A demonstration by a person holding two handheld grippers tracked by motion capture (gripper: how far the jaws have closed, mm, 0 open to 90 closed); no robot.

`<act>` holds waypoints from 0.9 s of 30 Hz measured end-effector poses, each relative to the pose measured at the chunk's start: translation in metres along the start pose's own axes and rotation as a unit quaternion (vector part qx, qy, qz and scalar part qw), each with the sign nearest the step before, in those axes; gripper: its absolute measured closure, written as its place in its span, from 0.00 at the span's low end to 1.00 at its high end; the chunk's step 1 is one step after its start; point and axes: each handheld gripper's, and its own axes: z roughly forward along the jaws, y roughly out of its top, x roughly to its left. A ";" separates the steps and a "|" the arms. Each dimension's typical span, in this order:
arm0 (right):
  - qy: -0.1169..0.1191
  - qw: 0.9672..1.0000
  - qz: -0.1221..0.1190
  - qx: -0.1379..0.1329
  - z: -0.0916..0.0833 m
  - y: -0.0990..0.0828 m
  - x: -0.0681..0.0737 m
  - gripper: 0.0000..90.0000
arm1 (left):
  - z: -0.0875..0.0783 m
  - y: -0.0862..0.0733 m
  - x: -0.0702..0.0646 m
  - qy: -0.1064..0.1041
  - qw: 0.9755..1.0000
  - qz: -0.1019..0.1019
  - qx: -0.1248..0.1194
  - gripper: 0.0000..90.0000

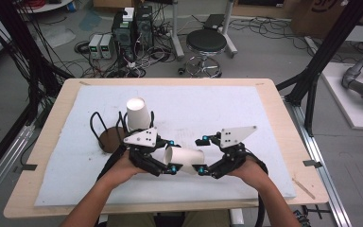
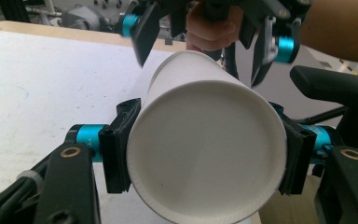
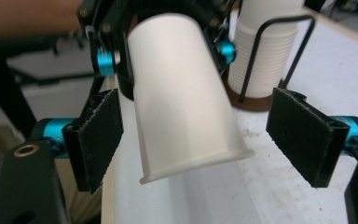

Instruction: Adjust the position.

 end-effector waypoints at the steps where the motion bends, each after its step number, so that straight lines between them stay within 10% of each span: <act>1: -0.001 1.000 0.008 -0.015 -0.003 -0.003 0.000 0.21 | -0.002 -0.002 0.000 0.000 1.000 0.003 -0.004 0.39; 13: -0.016 0.997 0.036 -0.063 -0.006 -0.028 0.004 0.21 | -0.009 -0.018 -0.005 -0.002 0.998 0.005 -0.055 0.39; 27: 0.029 0.993 0.056 -0.096 0.000 -0.044 0.009 0.21 | -0.009 -0.015 -0.010 -0.019 0.995 0.008 -0.097 0.39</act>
